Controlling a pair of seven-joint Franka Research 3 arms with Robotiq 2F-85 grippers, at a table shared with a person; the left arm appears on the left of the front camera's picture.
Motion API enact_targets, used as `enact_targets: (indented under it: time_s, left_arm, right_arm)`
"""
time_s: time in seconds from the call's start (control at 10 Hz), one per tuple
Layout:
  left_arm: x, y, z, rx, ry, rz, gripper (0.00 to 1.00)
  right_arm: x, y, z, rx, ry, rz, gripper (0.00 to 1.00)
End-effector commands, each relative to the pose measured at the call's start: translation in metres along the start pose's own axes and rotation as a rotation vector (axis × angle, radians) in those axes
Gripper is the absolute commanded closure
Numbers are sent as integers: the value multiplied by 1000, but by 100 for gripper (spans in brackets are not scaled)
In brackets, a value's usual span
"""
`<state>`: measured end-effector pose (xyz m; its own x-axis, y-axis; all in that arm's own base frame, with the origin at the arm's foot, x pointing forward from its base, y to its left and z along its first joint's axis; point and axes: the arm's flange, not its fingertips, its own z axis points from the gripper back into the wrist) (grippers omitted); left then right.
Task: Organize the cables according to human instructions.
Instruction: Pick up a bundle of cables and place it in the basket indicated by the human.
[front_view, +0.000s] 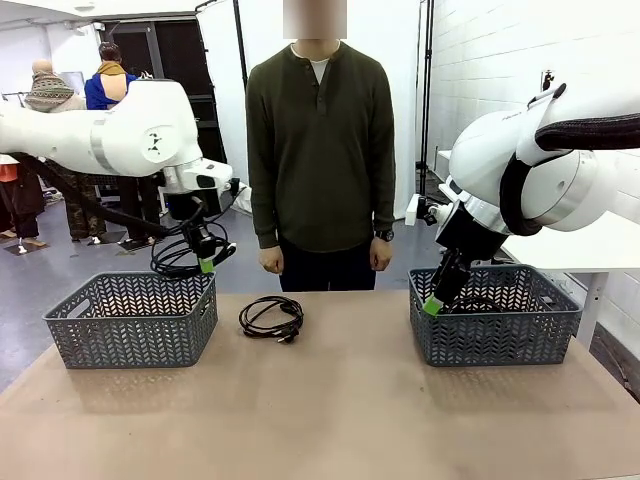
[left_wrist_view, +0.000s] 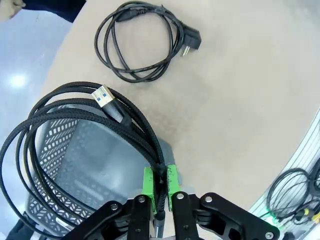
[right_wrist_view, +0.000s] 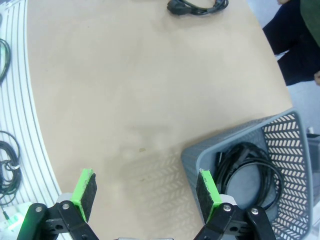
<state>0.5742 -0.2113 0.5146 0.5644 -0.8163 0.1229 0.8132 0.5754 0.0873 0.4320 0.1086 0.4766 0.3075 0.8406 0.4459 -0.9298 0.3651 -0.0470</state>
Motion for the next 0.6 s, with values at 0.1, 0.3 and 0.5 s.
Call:
enact_targets:
  time_s: [0.1, 0.3, 0.5]
  left_arm:
    - [0, 0, 0, 0, 0, 0, 100]
    - [0, 0, 0, 0, 0, 0, 100]
    - [0, 0, 0, 0, 0, 0, 100]
  right_arm:
    - [3, -3, 0, -1, 13, 0, 0]
    - [3, -3, 0, -1, 13, 0, 0]
    - [3, -3, 0, -1, 13, 0, 0]
